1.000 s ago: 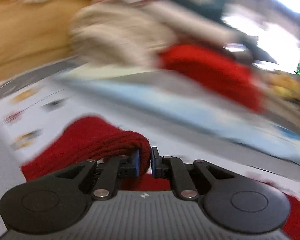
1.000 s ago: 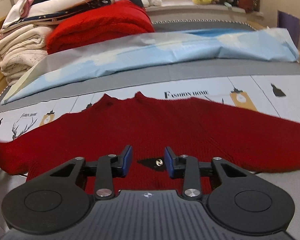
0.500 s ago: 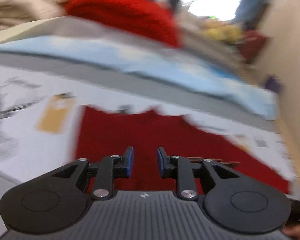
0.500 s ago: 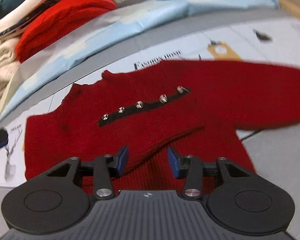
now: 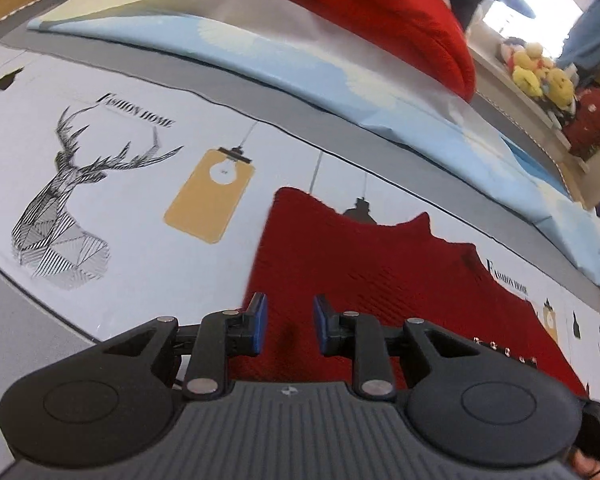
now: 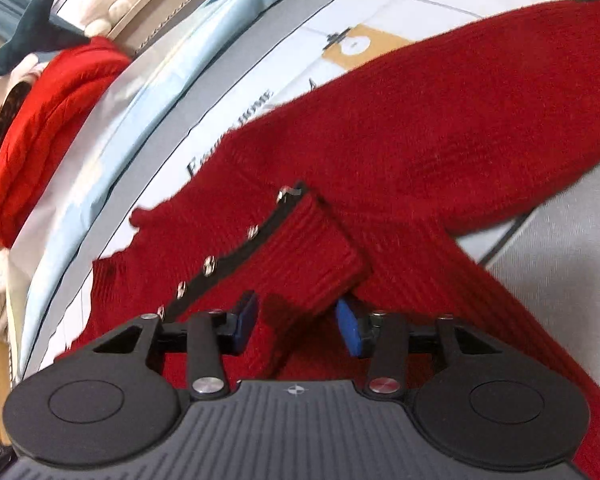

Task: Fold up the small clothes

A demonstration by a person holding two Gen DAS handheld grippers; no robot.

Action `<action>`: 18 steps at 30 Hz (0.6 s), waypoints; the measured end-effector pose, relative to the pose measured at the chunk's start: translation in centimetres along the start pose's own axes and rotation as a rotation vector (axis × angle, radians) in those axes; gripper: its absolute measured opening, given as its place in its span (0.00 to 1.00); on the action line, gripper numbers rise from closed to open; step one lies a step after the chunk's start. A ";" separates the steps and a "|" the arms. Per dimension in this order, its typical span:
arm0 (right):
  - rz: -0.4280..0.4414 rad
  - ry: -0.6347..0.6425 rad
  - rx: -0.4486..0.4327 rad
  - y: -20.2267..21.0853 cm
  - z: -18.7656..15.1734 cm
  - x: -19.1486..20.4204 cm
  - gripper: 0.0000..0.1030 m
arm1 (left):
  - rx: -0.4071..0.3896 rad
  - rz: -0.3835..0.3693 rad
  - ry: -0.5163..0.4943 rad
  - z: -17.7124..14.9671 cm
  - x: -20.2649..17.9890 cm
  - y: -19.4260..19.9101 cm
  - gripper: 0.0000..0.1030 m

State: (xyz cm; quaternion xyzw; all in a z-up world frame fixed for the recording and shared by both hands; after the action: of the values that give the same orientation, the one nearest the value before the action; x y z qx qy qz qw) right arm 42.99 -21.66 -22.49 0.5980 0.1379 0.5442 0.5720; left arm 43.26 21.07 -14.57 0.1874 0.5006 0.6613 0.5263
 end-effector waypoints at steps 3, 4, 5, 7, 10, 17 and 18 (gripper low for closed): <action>0.077 0.012 -0.095 1.7 1.2 1.4 0.08 | 0.006 0.002 -0.043 -0.1 -0.6 -0.7 0.27; 0.122 0.049 -0.169 3.3 1.8 2.7 0.08 | 0.011 0.002 -0.048 -0.1 -0.7 -0.9 0.27; 0.155 0.092 -0.253 5.2 2.3 4.0 0.08 | 0.018 0.000 -0.050 -0.2 -0.7 -1.1 0.27; 0.180 0.099 -0.354 7.3 2.8 4.6 0.08 | 0.028 0.004 -0.053 -0.5 -0.8 -1.5 0.27; 0.036 0.019 -0.268 4.6 2.6 1.6 0.10 | 0.056 0.016 -0.072 -1.3 -1.0 -2.4 0.27; -0.098 -0.093 -0.236 4.1 2.2 -1.3 0.21 | 0.156 0.037 -0.058 -3.7 0.2 -5.2 0.26; -0.078 -0.070 -0.272 4.6 2.4 -0.7 0.24 | 0.171 0.068 -0.076 -4.1 0.5 -5.6 0.26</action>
State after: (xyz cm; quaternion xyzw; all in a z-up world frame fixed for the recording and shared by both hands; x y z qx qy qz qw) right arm 42.56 -24.92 -18.37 0.5276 0.0659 0.5141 0.6731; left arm 42.72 19.28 -21.24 0.2735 0.5281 0.6262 0.5043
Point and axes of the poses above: each gripper's, at about its wrist camera, not at the fingertips, and y roughly against the way its jaws point, x to its left, z to its top, the point moved 9 cm from there along -y, roughly the way its jaws point, and after that the axes turned 6 degrees about x, right-handed, at the moved point
